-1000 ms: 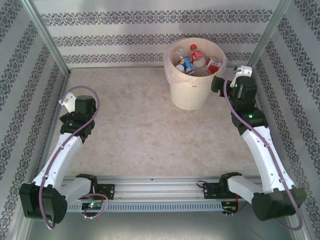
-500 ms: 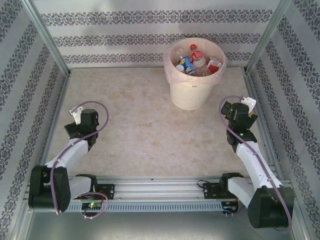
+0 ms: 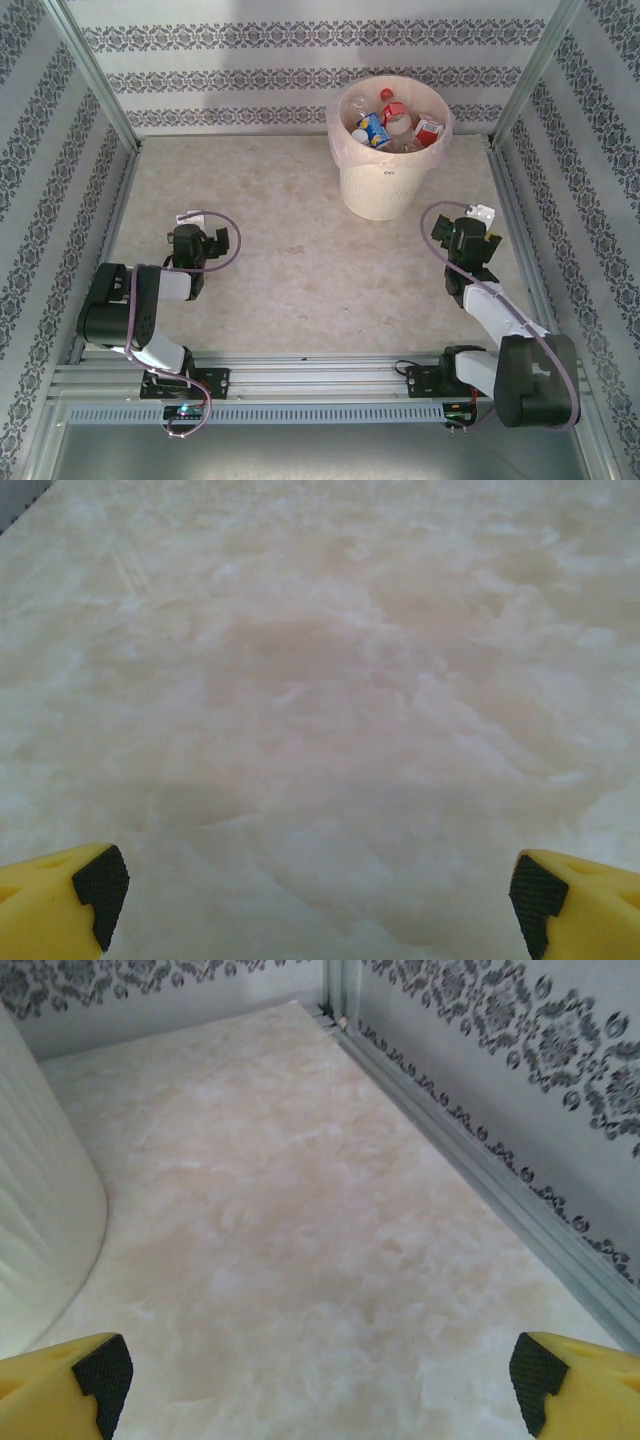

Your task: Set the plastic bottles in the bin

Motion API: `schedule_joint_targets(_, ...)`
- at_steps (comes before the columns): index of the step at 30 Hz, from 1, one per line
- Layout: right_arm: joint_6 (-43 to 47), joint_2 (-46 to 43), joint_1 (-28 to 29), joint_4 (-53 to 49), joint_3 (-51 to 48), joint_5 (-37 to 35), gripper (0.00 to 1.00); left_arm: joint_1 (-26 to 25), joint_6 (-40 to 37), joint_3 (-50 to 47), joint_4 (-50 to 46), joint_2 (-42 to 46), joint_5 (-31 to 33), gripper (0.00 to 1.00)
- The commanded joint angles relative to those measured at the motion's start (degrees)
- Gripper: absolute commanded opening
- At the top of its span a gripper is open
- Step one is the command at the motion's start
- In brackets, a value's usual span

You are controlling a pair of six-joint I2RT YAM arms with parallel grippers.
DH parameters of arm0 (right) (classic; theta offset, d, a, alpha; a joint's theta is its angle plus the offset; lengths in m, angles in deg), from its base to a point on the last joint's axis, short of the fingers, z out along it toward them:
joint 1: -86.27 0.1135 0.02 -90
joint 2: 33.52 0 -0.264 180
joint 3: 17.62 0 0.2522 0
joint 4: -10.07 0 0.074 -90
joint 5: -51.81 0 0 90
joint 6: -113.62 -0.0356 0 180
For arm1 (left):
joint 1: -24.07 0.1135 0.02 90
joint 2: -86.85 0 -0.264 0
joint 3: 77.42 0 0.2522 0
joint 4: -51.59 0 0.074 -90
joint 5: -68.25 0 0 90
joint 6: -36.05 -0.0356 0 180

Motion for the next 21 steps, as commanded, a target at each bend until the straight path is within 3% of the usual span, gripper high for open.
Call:
schedule_joint_targets(1,3.09,1.77,-0.52,9.79,-2.85,4.05,0.98,-0.40,-1.01,-0.91,7.64,-0.08,2.03,1.00)
schedule_joint_targets(9,6.30,10.55,-0.51,25.76,-3.88,11.26,0.98,-0.85,-0.34,-0.87,7.36,0.08,4.88,1.00)
schedule_joint_targets(12,9.05,12.84,-0.11,29.77,-4.72,16.95,0.98,-0.85,-0.41,-0.88,7.36,0.11,4.73,1.00)
schedule_joint_targets(18,9.75,21.31,0.60,45.16,-9.68,16.56,0.98,-0.85,-0.43,-0.83,7.33,0.09,4.62,1.00)
schedule_joint_targets(20,9.95,22.56,0.80,42.66,-7.13,16.62,0.98,-0.85,-0.43,-0.86,7.33,0.11,4.62,1.00)
schedule_joint_targets(21,9.27,21.69,0.84,35.66,-4.71,15.07,0.98,-0.85,-0.42,-0.86,7.31,0.07,4.62,1.00)
